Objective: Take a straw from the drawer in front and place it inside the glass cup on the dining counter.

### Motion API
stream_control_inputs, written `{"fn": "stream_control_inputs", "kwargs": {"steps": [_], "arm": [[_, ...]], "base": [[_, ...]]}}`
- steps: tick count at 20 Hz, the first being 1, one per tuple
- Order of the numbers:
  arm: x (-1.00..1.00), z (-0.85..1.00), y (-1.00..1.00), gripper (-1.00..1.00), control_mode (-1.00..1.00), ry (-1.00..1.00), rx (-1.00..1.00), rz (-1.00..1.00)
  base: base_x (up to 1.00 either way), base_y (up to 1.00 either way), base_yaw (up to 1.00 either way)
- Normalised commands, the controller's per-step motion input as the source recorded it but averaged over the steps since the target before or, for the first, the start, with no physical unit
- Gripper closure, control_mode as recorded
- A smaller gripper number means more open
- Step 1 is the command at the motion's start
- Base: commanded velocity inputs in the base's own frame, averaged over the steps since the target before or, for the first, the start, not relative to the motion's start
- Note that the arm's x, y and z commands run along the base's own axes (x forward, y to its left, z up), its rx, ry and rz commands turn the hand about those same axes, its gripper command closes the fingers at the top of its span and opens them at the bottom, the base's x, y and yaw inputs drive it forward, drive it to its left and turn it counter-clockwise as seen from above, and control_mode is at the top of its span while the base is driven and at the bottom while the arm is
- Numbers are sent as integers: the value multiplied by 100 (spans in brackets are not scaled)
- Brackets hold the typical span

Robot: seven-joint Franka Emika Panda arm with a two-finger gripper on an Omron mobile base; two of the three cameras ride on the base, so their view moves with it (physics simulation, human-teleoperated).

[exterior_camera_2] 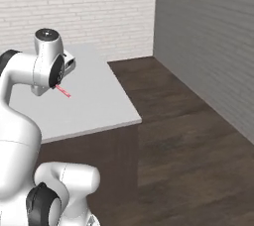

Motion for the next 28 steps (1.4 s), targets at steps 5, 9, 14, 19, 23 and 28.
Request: {"fn": "stream_control_inputs", "kwargs": {"steps": [5, 9, 14, 19, 23, 28], "arm": [[0, 0, 0, 100, 100, 0, 0, 0], [0, 0, 0, 100, 100, 0, 0, 0], [0, 0, 0, 100, 100, 0, 0, 0], [0, 0, 0, 100, 100, 0, 0, 0], [0, 0, 0, 100, 100, 0, 0, 0], [0, 0, 0, 100, 100, 0, 0, 0]], "base": [[31, -82, 28], [29, -82, 26], [32, -80, 26], [38, -79, 25], [40, -76, 25], [53, -70, 26]]}}
